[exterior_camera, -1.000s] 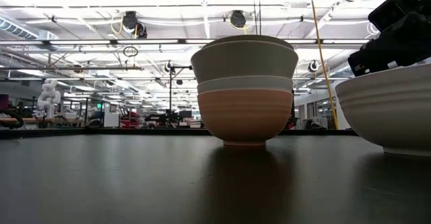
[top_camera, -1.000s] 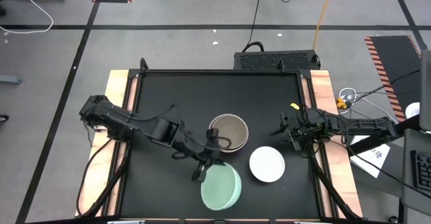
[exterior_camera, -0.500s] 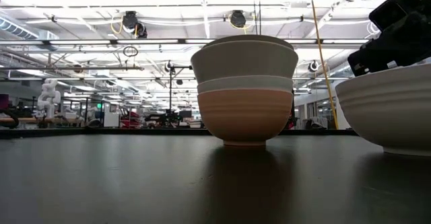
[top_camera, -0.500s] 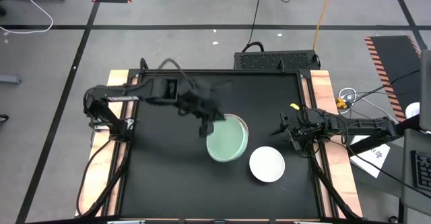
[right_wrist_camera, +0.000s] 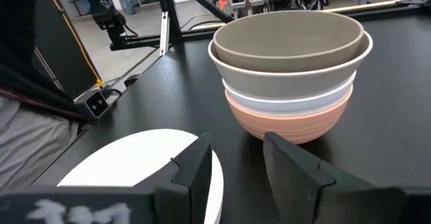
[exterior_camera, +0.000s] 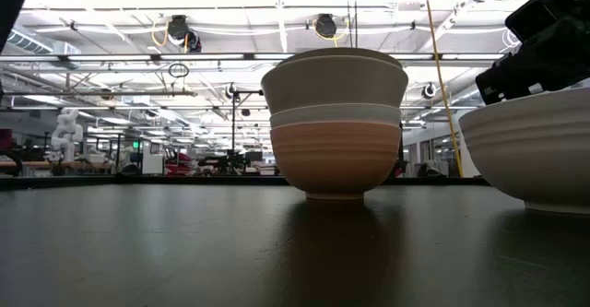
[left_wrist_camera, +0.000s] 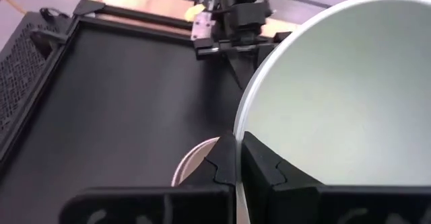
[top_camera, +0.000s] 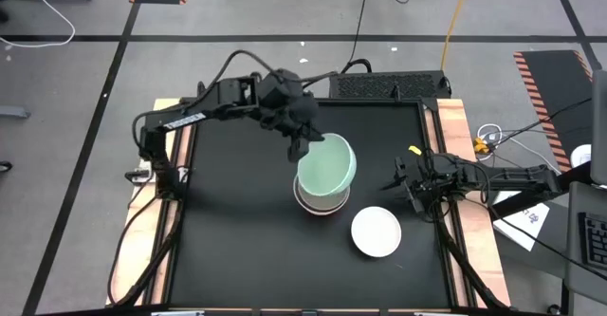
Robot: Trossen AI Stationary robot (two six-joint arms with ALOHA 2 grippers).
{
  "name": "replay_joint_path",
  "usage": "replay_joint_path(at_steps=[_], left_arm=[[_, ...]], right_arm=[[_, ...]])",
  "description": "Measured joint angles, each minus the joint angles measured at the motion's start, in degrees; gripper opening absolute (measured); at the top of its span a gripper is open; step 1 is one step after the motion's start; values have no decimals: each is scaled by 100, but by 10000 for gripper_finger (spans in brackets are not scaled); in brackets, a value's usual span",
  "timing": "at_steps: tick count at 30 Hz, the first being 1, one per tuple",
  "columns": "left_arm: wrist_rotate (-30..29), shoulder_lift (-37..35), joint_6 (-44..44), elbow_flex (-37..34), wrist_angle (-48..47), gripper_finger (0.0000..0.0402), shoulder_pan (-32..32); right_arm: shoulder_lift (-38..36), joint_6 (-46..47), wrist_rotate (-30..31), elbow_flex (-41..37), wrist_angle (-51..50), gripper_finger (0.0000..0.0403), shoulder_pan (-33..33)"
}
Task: Nest bowls inside each other
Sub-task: Stack the light green bowl on the dark gray bowl
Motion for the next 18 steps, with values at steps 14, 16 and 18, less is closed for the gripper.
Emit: replay_joint_path(at_steps=[14,16,18], left_arm=[[286,1390,92,1024,-1384,4,865],[318,1428,133,1040,-1505,4,874],[320,1442,224,1040,-1669,4,828]], right_arm=[[2,17,19,1,2,125,0],[4,17,19,1,2,125,0],[4,3,23,1,2,125,0]])
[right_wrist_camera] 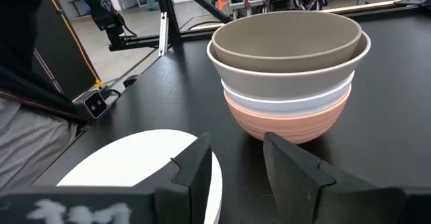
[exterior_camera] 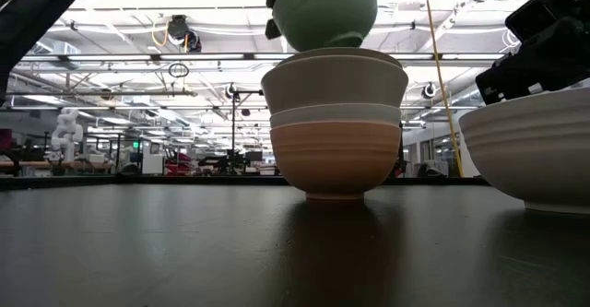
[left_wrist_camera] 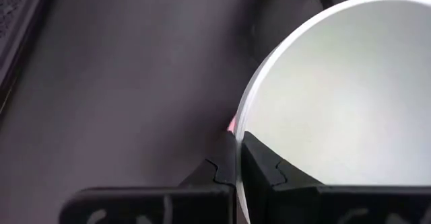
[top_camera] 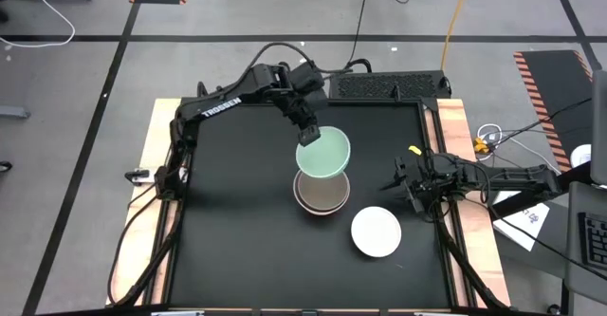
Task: Nest bowls inside each other
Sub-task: Stack the light green bowl on the dark gray bowl
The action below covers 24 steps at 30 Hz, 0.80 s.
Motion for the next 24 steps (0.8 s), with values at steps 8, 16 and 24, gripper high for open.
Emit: replay_joint_path(at_steps=[8,16,24], left_arm=[[-183,85,60,11,-171,4,-402],[-581,484,-8,4,-645,4,-653],[-669,877,20,4,-835,4,-827]], right_arm=[[9,-76,151,-1,2,125,-4],[17,-47,151,-1,4,125,-2],[117,-27,192,-17,48,125,-2]])
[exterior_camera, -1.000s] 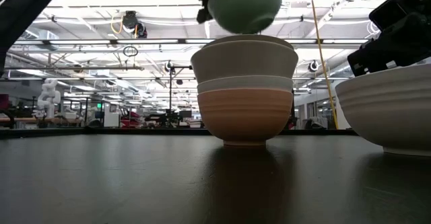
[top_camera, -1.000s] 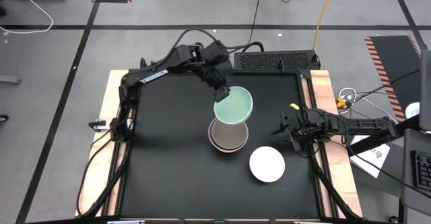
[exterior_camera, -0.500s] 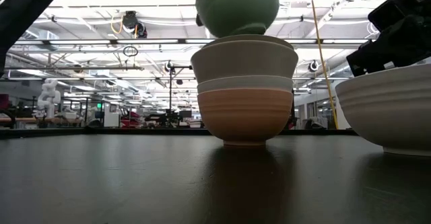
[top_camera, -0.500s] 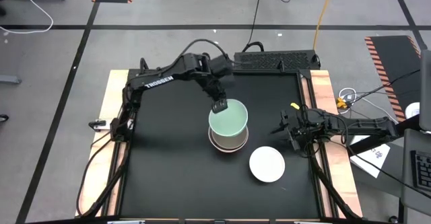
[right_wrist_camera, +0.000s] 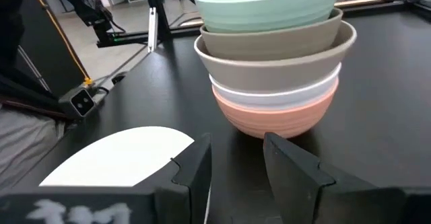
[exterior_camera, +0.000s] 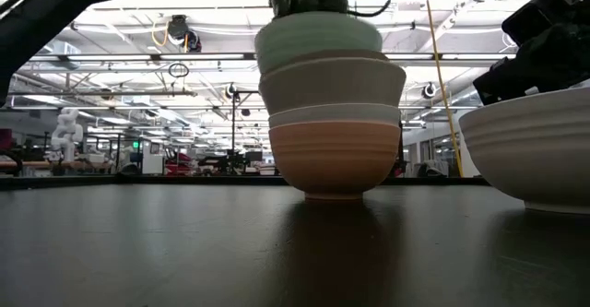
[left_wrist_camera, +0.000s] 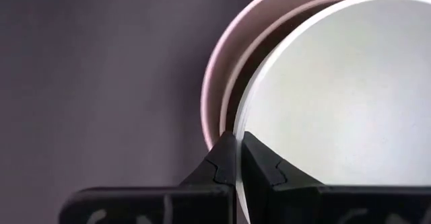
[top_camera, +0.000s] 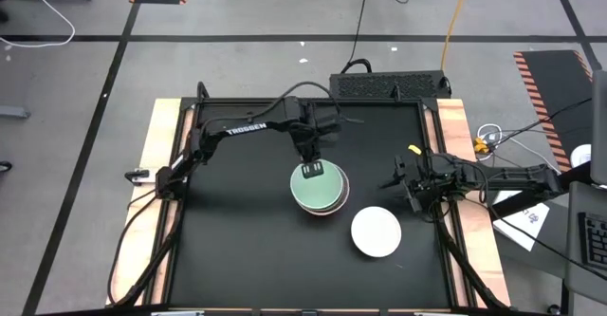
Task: Nest bowls inside each other
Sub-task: Stack the light green bowl on the dark gray bowl
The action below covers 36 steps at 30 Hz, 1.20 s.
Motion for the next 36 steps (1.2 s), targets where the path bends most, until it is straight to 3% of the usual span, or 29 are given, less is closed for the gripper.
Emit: replay_joint_path(at_steps=[4,16,26,36], left_arm=[[-231,28,30,0,44,4,-78],[-200,45,124,0,549,4,-168],[173,375,190,-6,484,4,-132],[-46,451,121,2,294,4,-196]], right_arm=[[38,2,61,0,0,125,2],[55,-11,62,0,0,125,2],[93,0,66,0,-2,125,2],[189,2,64,0,-2,125,2]])
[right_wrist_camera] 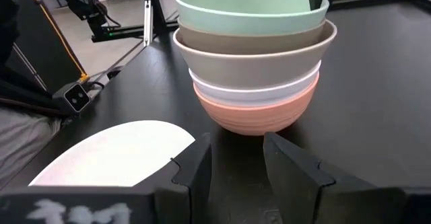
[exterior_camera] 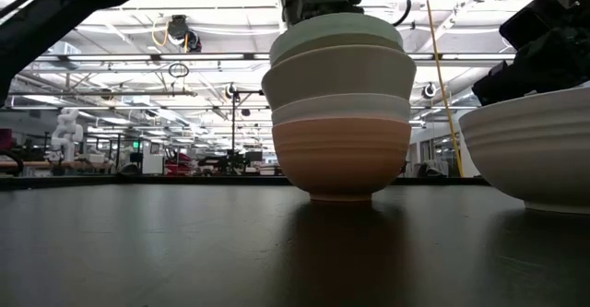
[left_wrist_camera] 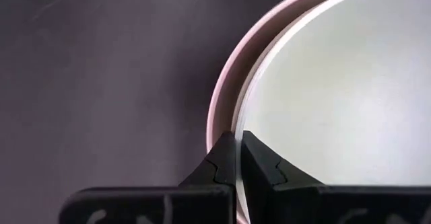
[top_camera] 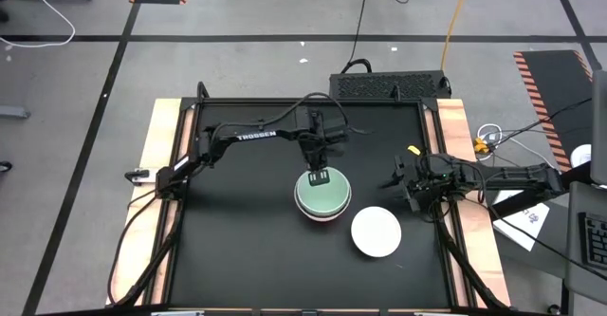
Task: Nest bowls inside each other
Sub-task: Stack the light green bowl on the dark gray bowl
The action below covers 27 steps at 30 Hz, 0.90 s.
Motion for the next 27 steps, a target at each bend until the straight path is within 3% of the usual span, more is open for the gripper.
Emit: replay_joint_path(at_steps=[7,27], left_arm=[[-808,-22,-143,0,-361,4,-164],[-1424,-16,-273,-9,-786,4,-281]], right_arm=[[4,0,0,0,0,125,0],[4,3,-2,0,0,125,0]])
